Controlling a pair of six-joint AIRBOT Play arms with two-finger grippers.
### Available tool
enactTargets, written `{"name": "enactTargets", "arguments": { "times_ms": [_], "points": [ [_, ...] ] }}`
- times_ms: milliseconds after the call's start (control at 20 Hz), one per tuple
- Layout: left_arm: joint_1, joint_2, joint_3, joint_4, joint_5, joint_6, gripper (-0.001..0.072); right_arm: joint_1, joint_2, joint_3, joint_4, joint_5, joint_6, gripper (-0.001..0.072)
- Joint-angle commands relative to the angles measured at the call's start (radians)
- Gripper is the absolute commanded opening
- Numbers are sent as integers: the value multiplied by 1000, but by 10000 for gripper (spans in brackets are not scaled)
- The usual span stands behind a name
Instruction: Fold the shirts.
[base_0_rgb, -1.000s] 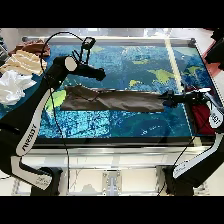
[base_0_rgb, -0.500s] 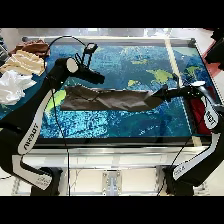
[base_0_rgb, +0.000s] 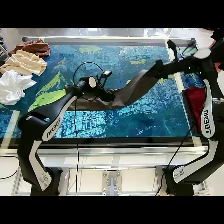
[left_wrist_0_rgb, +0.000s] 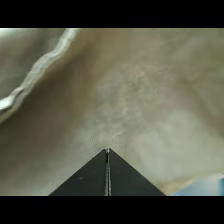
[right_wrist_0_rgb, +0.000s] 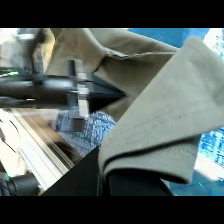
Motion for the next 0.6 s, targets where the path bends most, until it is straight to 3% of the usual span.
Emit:
{"name": "enactTargets", "arguments": {
  "times_ms": [0,300,550],
  "points": [
    [0,-4,10,-38,24,0,13,117,7,160,-92,19,101,10],
    [209,298,13,91,-17,0,12,353,-16,216,-100,-142,134,8],
    [431,560,13,105,-102,0,13,604,-169,203,-112,-509,135,7]
  ]
}}
